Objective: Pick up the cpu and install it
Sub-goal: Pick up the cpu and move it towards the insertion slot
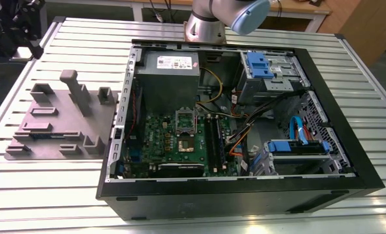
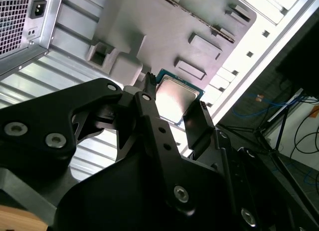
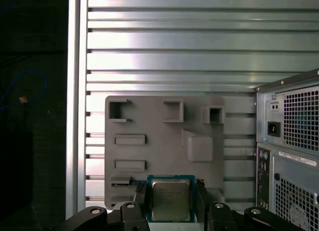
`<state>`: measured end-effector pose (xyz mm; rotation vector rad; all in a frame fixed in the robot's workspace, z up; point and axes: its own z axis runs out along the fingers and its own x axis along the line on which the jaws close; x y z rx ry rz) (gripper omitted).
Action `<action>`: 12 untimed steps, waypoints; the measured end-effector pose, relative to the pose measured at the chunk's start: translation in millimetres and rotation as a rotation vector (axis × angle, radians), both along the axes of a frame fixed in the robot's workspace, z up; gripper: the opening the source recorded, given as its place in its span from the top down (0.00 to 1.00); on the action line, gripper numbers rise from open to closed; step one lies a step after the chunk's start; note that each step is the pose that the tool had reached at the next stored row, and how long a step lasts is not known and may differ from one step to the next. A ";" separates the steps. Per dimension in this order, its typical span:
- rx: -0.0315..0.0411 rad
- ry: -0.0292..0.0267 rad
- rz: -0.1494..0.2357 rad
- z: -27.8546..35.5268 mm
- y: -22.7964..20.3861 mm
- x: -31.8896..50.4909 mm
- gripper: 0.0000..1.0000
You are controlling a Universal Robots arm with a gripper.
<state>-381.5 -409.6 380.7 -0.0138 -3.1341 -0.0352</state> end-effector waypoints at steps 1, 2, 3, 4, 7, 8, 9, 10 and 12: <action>-0.0001 0.0001 0.000 0.0 0.0 0.5 0.53; 0.0000 0.0000 0.000 0.0 0.0 1.1 0.53; -0.0001 0.0001 0.000 0.1 0.0 1.7 0.53; 0.0000 0.0001 0.000 0.0 0.0 2.4 0.53; -0.0001 0.0000 0.000 0.0 0.0 4.2 0.53; -0.0001 0.0000 0.000 0.0 0.0 4.9 0.53; 0.0000 0.0001 0.000 0.0 0.0 5.6 0.53; 0.0000 0.0001 0.000 0.1 0.0 6.3 0.53; -0.0001 0.0001 0.000 0.0 0.0 7.7 0.53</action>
